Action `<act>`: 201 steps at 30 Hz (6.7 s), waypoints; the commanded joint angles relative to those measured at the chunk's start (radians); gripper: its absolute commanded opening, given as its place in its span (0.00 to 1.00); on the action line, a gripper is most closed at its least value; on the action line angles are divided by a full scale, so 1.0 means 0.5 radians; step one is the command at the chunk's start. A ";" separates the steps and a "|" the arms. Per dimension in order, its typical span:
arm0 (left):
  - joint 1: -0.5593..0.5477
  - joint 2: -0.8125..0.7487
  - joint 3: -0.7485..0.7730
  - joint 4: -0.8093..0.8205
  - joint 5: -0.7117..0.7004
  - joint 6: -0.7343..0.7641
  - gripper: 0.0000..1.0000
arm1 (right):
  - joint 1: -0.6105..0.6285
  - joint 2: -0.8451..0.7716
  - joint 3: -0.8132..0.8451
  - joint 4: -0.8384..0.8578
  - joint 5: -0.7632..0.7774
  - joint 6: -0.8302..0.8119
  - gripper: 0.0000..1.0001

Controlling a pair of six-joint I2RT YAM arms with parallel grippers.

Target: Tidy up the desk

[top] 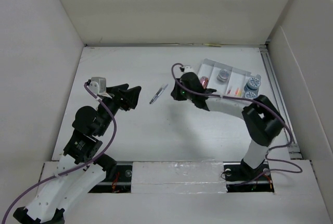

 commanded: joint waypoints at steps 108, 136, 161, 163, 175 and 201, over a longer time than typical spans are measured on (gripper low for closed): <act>-0.005 -0.082 -0.001 0.105 0.066 0.001 0.58 | 0.013 0.969 1.300 -0.634 0.457 0.033 0.51; -0.005 -0.076 -0.001 0.111 0.072 0.001 0.58 | 0.130 1.255 1.644 -0.994 0.648 -0.004 0.47; -0.005 -0.052 -0.001 0.105 0.084 0.004 0.58 | 0.167 0.644 0.938 -0.677 0.718 0.008 0.50; -0.005 -0.061 -0.004 0.111 0.084 0.001 0.58 | 0.185 0.608 0.908 -0.662 0.715 0.008 0.52; -0.005 -0.027 -0.001 0.108 0.090 0.001 0.58 | 0.289 0.408 0.441 -0.496 0.380 0.204 0.62; -0.005 -0.024 -0.001 0.118 0.133 -0.005 0.58 | 0.265 0.684 0.888 -0.416 0.430 0.033 0.52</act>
